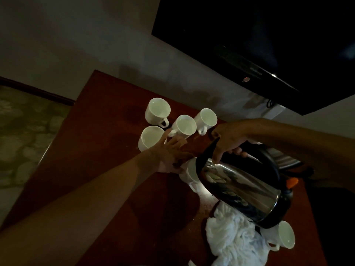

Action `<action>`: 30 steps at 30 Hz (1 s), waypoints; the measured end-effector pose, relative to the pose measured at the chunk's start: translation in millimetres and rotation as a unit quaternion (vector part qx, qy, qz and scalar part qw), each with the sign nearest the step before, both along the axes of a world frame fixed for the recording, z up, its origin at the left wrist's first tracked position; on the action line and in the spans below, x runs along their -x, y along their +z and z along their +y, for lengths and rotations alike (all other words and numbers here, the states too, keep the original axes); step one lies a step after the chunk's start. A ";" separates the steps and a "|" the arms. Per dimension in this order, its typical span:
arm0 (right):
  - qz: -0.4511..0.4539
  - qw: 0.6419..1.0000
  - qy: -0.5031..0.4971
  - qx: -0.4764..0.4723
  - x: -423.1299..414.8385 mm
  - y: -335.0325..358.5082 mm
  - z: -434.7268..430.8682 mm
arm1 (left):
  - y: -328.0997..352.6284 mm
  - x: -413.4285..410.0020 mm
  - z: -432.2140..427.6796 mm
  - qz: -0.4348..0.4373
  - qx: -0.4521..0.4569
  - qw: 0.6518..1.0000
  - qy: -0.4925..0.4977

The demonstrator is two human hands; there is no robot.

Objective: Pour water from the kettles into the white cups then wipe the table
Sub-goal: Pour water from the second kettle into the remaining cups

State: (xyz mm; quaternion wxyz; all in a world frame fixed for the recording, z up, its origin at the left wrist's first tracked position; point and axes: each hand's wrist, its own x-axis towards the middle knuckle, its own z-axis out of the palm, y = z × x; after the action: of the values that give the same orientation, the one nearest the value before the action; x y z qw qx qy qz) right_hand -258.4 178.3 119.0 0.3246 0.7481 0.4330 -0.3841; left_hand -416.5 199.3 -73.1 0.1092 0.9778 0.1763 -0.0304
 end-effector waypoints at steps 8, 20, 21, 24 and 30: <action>0.014 0.999 -0.010 -0.030 -3.8 6.0 -7.8 | -7.0 2.5 1.0 -0.033 -0.002 0.999 0.000; 0.046 0.988 -0.066 -0.135 -34.7 27.9 -54.9 | 36.5 -2.3 -6.7 0.044 -0.008 0.999 -0.003; 0.054 0.985 -0.074 -0.143 -37.9 27.7 -59.7 | 37.6 -1.9 -7.7 0.041 -0.004 0.999 0.003; 0.069 0.977 -0.095 -0.180 -47.6 28.4 -75.2 | 38.8 1.9 -10.5 0.012 0.011 0.999 0.029; 0.108 0.956 -0.104 -0.253 -67.9 25.6 -112.7 | 51.9 11.3 -21.6 0.040 0.032 0.993 0.107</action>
State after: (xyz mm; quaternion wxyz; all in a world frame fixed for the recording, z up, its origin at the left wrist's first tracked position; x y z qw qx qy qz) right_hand -190.5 65.7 144.6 0.0343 0.8009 0.4681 -0.3719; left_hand -427.8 177.7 -21.2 0.1357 0.9474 0.2829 -0.0629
